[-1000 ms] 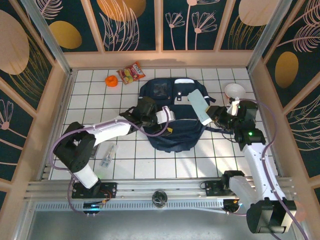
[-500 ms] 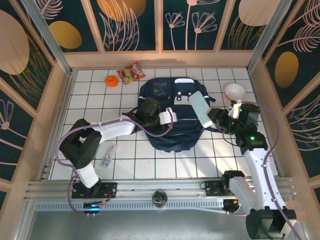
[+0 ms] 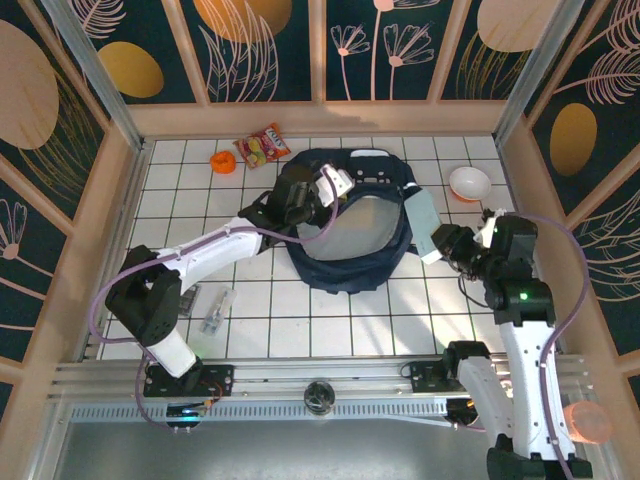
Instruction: Pack the student bag
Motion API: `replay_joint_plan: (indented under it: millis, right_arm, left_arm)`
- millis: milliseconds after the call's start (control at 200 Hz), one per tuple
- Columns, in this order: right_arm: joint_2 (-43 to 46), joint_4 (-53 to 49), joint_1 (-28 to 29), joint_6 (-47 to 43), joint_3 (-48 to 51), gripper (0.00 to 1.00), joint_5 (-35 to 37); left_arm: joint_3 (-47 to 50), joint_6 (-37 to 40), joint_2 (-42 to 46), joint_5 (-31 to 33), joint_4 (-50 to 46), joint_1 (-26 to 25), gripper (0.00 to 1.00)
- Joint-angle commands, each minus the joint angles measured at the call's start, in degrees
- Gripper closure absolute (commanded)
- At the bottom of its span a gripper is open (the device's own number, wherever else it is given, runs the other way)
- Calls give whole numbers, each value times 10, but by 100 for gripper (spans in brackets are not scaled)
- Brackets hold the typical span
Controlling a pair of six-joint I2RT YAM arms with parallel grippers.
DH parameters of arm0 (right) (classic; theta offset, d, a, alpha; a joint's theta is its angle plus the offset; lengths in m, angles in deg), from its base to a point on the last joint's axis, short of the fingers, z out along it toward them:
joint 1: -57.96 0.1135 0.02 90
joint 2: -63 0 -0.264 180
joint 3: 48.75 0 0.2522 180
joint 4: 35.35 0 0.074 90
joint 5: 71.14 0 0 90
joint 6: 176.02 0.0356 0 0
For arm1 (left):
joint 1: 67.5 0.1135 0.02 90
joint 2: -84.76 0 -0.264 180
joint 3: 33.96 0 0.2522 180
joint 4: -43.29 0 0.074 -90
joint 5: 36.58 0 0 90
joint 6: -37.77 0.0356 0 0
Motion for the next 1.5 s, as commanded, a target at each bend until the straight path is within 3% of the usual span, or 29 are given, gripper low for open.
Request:
replay_joint_plan:
  millis: [0, 150, 295, 550, 751, 1056, 1201, 1366, 1496]
  right_arm:
    - [15, -32, -4, 2, -6, 86, -3]
    - [18, 30, 2, 28, 60, 86, -116]
    - [10, 161, 42, 86, 122, 86, -156]
    - [-97, 469, 191, 209, 189, 88, -51]
    - [-214, 662, 230, 278, 210, 88, 40]
    - [-423, 878, 305, 361, 188, 87, 144]
    - [-513, 941, 307, 375, 155, 84, 172]
    - [-608, 946, 307, 367, 88, 82, 176]
    - [-645, 954, 307, 382, 82, 69, 167]
  left_arm:
    - [-53, -74, 14, 30, 50, 3, 100]
    - [-89, -106, 6, 26, 50, 4, 100]
    - [-105, -127, -1, 12, 53, 4, 100]
    - [-112, -137, -3, 7, 46, 4, 100]
    - [-112, -161, 7, -27, 55, 4, 100]
    - [-116, -217, 16, -70, 84, 4, 100]
    - [-115, -225, 21, -78, 89, 4, 100]
    - [-108, -220, 26, -70, 83, 4, 100]
    - [-99, -210, 30, -46, 75, 4, 100]
